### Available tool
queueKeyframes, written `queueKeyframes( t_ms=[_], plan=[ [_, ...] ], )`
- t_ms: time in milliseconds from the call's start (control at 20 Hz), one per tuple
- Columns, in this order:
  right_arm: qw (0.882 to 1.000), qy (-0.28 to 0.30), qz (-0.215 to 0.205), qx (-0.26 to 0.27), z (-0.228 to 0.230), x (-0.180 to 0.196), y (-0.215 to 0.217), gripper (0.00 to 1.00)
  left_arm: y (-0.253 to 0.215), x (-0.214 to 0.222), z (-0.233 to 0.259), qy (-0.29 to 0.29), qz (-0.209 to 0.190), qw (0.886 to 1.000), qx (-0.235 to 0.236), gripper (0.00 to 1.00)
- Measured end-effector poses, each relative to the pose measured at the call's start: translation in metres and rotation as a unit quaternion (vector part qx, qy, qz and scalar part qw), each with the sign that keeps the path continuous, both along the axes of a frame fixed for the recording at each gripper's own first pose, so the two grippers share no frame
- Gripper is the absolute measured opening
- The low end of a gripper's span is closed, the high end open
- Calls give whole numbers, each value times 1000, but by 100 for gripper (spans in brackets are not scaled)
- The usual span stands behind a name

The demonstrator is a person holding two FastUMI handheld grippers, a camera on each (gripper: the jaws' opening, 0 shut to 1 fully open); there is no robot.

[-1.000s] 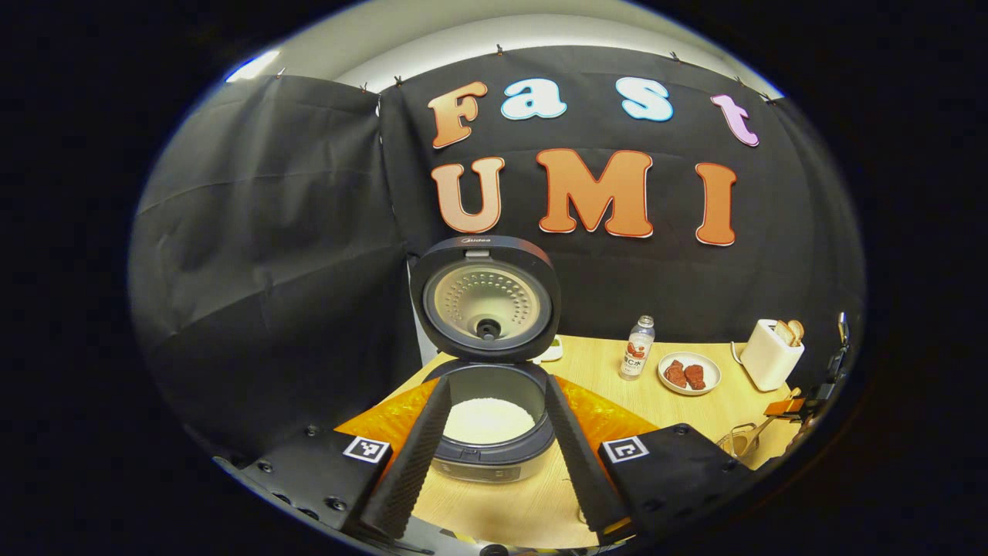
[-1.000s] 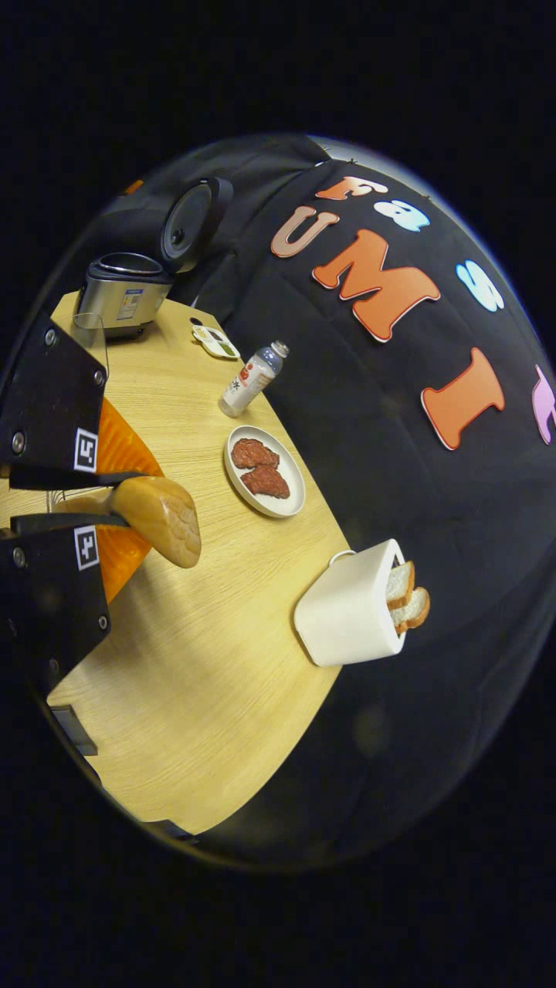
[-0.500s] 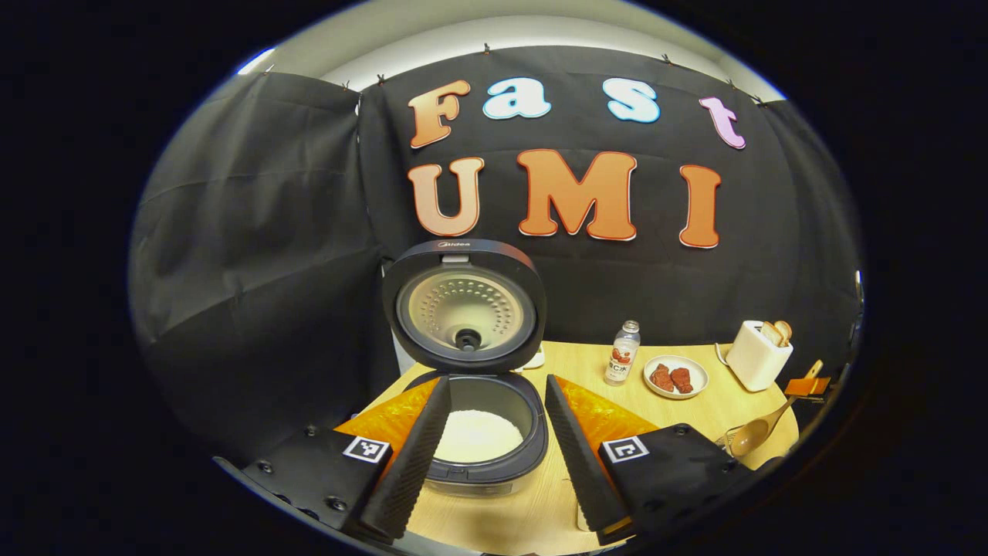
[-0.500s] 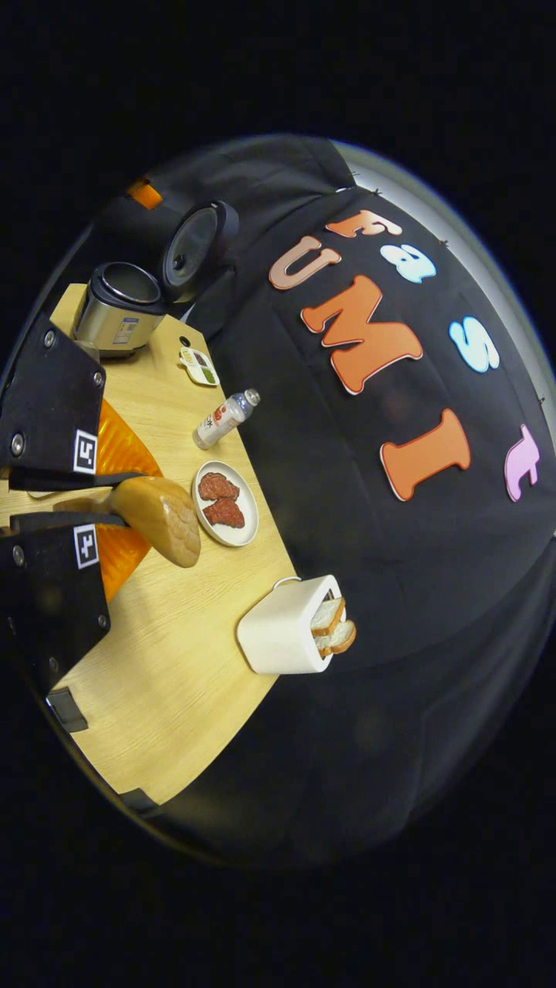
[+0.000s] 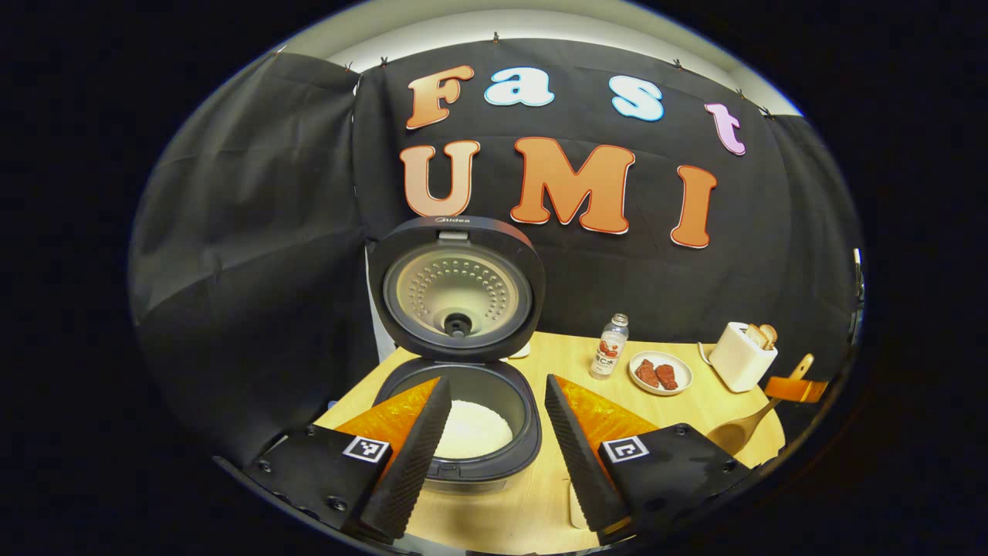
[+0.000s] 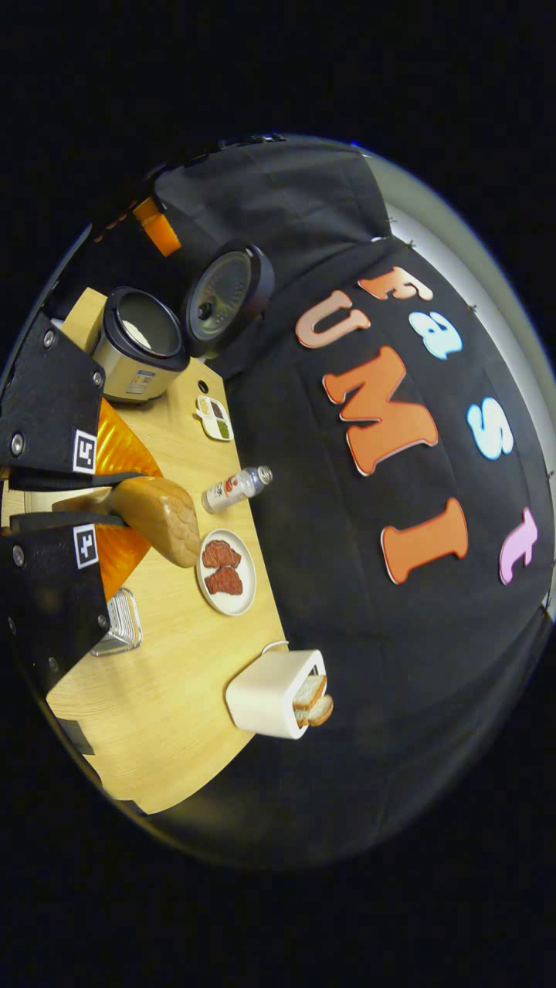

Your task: Close the left gripper, press the button to open the rice cooker; take a wooden spoon from the chopstick holder with the right hand, scoop a spoonful of rice and pour it into the rice cooker, then put the wooden spoon back into the chopstick holder.

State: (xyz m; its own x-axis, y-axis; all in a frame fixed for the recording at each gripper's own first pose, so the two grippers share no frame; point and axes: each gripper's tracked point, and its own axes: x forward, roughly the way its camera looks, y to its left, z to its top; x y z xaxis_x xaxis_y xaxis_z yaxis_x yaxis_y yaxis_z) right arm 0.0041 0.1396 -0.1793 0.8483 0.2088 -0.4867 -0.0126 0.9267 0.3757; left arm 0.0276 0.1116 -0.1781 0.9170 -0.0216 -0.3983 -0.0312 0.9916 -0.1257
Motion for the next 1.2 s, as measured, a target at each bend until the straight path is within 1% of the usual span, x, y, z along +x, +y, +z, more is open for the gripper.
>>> queueKeyframes(
  t_ms=[50, 150, 200, 250, 350, 450, 500, 550, 600, 650, 750, 850, 1000, 1200],
  plan=[
    [1000, -8, 17, -17, -6, 2, 10, 10, 6, -1, 0, -1, 3, 1000, 2, 84],
    [997, 0, 38, -69, -27, 1, 20, 10, 18, -3, 1, -5, 13, 1000, 18, 86],
    [994, 2, 46, -95, -36, 1, 24, 10, 25, -4, 2, -7, 20, 999, 30, 89],
    [992, 8, 54, -114, -46, -1, 27, 10, 29, -6, 2, -9, 24, 999, 40, 96],
    [989, 11, 62, -135, -55, -4, 33, 10, 40, -9, 6, -16, 32, 997, 63, 99],
    [983, -4, 72, -170, -63, -5, 37, 10, 46, -12, 12, -28, 37, 996, 82, 97],
    [978, -18, 77, -194, -67, -4, 39, 10, 49, -12, 13, -28, 37, 995, 87, 99],
    [973, -26, 75, -215, -71, -3, 38, 8, 49, -12, 11, -27, 36, 995, 89, 100],
    [972, -23, 76, -223, -79, -6, 41, 7, 51, -12, 10, -25, 37, 995, 90, 97],
    [970, -27, 68, -233, -84, -9, 41, 7, 52, -12, 9, -23, 37, 995, 91, 99],
    [966, -33, 65, -247, -93, -16, 45, 7, 55, -12, 9, -21, 36, 995, 95, 99],
    [962, -42, 77, -260, -103, -22, 53, 6, 57, -9, 8, -19, 36, 994, 103, 99],
    [955, -66, 84, -275, -104, -28, 63, 6, 59, -6, 8, -14, 36, 994, 107, 100],
    [960, -68, 63, -265, -107, -31, 70, 5, 60, -5, 2, -5, 36, 994, 105, 100]
  ],
)
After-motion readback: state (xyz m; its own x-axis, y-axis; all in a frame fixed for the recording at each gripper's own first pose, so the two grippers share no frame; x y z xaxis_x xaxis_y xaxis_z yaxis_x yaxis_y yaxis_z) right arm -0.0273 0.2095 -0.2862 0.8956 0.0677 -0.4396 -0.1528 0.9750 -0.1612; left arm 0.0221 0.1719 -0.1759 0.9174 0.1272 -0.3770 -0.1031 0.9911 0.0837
